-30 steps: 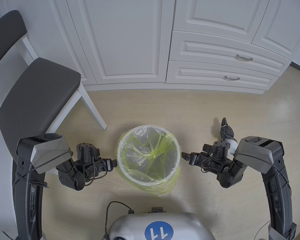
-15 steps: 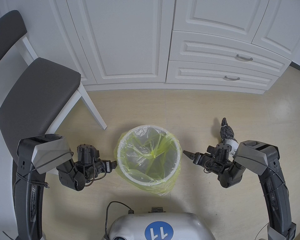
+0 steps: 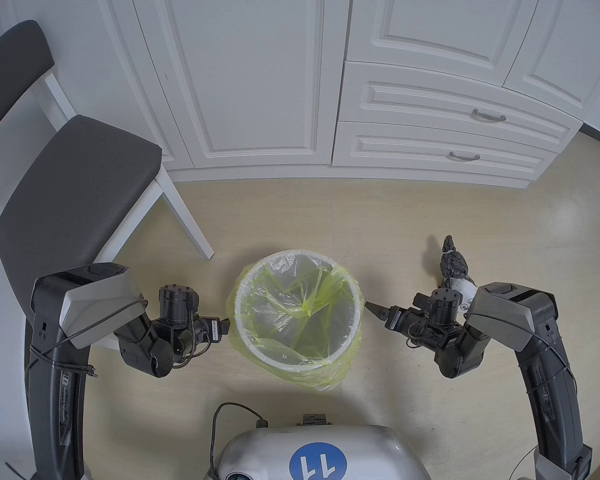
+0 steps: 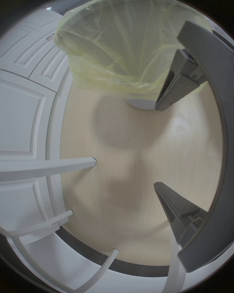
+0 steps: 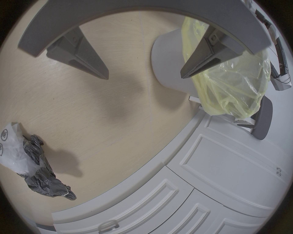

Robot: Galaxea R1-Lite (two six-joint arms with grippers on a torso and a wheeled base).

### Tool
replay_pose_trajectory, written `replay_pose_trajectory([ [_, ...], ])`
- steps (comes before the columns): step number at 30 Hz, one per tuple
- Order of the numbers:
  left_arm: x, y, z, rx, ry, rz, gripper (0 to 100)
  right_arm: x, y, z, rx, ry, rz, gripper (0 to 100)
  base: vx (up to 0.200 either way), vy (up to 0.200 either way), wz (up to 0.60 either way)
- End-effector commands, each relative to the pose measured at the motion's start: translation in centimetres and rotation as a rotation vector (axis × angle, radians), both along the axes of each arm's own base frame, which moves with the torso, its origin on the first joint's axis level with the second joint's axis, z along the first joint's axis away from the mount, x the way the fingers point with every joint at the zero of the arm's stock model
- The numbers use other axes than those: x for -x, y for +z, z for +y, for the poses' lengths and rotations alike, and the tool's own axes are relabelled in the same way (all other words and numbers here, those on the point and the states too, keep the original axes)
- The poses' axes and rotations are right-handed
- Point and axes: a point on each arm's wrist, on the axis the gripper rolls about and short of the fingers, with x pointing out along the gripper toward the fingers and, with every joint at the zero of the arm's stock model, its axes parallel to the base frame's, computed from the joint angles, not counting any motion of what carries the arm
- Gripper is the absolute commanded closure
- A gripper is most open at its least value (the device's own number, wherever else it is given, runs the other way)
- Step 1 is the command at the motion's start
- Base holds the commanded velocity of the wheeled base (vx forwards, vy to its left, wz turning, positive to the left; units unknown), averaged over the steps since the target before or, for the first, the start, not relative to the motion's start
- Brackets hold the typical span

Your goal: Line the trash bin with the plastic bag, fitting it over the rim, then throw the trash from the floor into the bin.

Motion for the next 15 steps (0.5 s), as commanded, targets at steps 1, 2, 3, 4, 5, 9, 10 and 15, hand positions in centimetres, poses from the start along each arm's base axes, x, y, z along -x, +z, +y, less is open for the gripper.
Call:
replay_pose_trajectory([
  [1,-0.2,0.9,-0.4,-0.004,0.007,-0.021,0,0.2,-0.1,0.2,-0.001,0.004,0.003,0,0.0,0.0,0.0],
  [2,-0.2,1.0,-0.4,-0.004,0.007,-0.023,0,0.3,-0.1,0.2,-0.001,0.004,0.003,0,0.0,0.0,0.0],
  [3,-0.2,1.2,-0.4,-0.004,0.008,-0.026,0,0.4,-0.1,0.2,0.001,0.004,0.009,0,0.0,0.0,0.0],
  [4,-0.1,1.3,-0.4,-0.004,0.011,-0.027,0,0.5,-0.1,0.2,0.003,0.006,0.012,0,0.0,0.0,0.0],
  [5,-0.1,1.4,-0.3,-0.006,0.01,-0.027,0,0.7,-0.2,0.3,0.003,0.007,0.013,0,0.0,0.0,0.0],
  [9,0.0,1.6,0.1,-0.019,0.007,-0.041,0,0.9,-0.3,0.3,-0.003,0.01,-0.003,0,0.0,0.0,0.0],
  [10,0.0,1.6,0.3,-0.028,0.004,-0.046,0,0.9,-0.2,0.3,-0.003,0.01,-0.003,0,0.0,0.0,0.0],
  [15,-0.2,1.6,3.8,-0.014,-0.024,-0.146,0,3.4,-0.5,0.9,0.015,-0.033,0.012,0,0.0,0.0,0.0],
])
